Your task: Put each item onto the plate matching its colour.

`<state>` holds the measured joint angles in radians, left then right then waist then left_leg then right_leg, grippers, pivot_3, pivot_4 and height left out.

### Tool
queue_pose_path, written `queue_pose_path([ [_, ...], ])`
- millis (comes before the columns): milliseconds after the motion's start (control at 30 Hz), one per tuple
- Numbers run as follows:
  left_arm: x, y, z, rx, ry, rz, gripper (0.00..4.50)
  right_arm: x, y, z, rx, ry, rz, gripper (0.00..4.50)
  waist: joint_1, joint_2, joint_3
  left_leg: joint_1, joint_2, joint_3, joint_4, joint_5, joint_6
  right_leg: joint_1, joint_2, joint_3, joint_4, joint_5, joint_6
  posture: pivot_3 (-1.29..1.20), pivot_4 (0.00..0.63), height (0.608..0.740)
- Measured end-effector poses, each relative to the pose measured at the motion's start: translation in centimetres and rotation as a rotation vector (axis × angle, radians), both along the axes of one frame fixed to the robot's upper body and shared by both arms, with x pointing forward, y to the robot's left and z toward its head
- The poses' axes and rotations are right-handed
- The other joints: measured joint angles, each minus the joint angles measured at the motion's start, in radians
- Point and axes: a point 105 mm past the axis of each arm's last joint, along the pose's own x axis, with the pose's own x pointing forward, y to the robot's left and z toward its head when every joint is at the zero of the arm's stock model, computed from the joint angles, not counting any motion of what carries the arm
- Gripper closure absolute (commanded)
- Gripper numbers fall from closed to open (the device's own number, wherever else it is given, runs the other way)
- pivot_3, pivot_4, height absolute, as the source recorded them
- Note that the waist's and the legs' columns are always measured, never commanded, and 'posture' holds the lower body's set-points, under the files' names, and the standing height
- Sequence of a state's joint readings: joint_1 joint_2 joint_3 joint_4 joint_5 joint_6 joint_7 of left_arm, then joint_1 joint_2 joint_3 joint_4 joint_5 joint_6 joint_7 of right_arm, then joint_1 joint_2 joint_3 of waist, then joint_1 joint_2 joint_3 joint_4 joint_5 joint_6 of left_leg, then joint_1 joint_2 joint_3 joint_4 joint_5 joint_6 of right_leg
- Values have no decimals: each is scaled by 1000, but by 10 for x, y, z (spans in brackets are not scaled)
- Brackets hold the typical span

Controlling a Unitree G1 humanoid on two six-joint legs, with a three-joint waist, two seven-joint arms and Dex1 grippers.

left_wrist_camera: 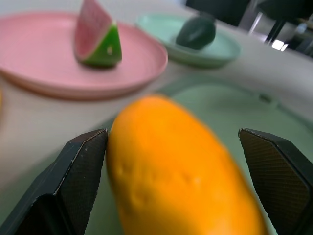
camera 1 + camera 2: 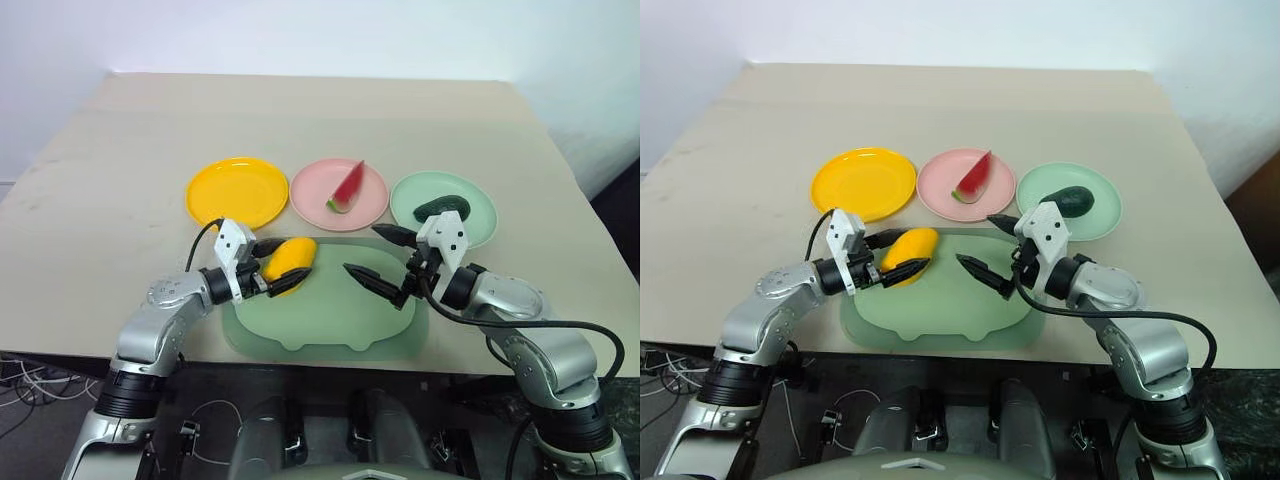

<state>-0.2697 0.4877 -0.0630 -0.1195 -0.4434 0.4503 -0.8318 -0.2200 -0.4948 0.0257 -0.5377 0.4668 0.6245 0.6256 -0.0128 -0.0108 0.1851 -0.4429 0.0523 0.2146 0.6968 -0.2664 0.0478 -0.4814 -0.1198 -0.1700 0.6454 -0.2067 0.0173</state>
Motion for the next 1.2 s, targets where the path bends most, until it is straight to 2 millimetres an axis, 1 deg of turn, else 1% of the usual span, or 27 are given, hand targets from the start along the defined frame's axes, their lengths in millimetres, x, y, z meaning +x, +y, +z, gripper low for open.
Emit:
queue_pose_path([
  [67, -3, 2, -5, 30, 21, -6, 604, 0, -1, -1, -3, 5, -6, 0, 1, 0, 0, 0, 0, 0, 0, 0, 0, 0, 0, 0, 0, 0, 0, 0, 150, 696],
  [133, -4, 4, -7, 48, 30, -18, 1218, 1, -2, -1, -4, 5, -13, 0, 2, 0, 0, 0, 0, 0, 0, 0, 0, 0, 0, 0, -1, -2, 2, 0, 150, 696],
  [167, -4, 4, -6, 53, 30, -22, 1336, 1, -2, -1, -4, 7, -15, 0, 2, 0, 0, 0, 0, 0, 0, 0, 0, 0, 0, 0, -1, -2, 2, 0, 150, 696],
  [367, 0, 3, 3, 56, 0, -30, 1337, -1, -3, -4, -3, 10, -19, 0, 1, 0, 0, 0, 0, 0, 0, 0, 0, 0, 0, 0, -1, -2, 2, 0, 150, 696],
  [467, 3, 8, 14, 29, -23, -24, 1337, -2, -5, -5, -6, 1, -21, 0, 1, 0, 0, 0, 0, 0, 0, 0, 0, 0, 0, 0, -1, -2, 2, 0, 150, 696],
  [600, 9, 23, 32, -20, -59, 21, 1337, -3, -8, -8, -13, 0, -24, 0, 1, 0, 0, 0, 0, 0, 0, 0, 0, 0, 0, 0, -1, -2, 3, 0, 150, 696],
  [700, 23, 39, 54, -42, -130, 110, 1337, -3, -9, -9, -12, -2, -23, 0, 3, 0, 0, 0, 0, 0, 1, 0, 0, 1, 0, 0, -1, -2, 3, 0, 150, 696],
  [767, 38, 53, 68, -42, -200, 197, 1337, -3, -9, -10, -12, -1, -23, 0, 3, 0, 0, 0, 0, 0, 1, 0, 1, 1, 0, 0, -1, -2, 3, 0, 150, 696],
  [867, 65, 72, 80, -8, -288, 336, 1337, -3, -9, -10, -11, 1, -23, 0, 3, 0, 0, 0, 0, 0, 1, 0, 1, 1, 0, 0, -1, -1, 1, 0, 150, 696],
  [933, 80, 81, 82, 13, -307, 412, 1337, -2, -9, -10, -9, 2, -26, 0, 3, -1, 0, 0, 0, 0, 1, -1, 1, 1, 0, -1, -1, 0, 2, 0, 150, 696],
  [1033, 100, 90, 78, 53, -306, 511, 1337, 1, -8, -9, -7, -1, -30, 0, 3, -1, 1, 0, 0, 0, 1, -1, 1, 1, 0, -1, -1, 1, 3, 0, 150, 696],
  [1133, 116, 95, 70, 99, -279, 601, 1337, 2, -9, -10, -8, 2, -35, 0, 2, -1, 1, -1, 0, 0, 1, -1, 1, 1, 0, -1, 0, 1, 3, 0, 150, 696],
  [1200, 123, 97, 64, 105, -247, 639, 1337, 3, -10, -11, -12, 3, -40, 0, 1, -1, 1, -1, 0, 0, 1, -1, 2, 1, 0, -1, 0, 1, 3, 0, 150, 696],
])
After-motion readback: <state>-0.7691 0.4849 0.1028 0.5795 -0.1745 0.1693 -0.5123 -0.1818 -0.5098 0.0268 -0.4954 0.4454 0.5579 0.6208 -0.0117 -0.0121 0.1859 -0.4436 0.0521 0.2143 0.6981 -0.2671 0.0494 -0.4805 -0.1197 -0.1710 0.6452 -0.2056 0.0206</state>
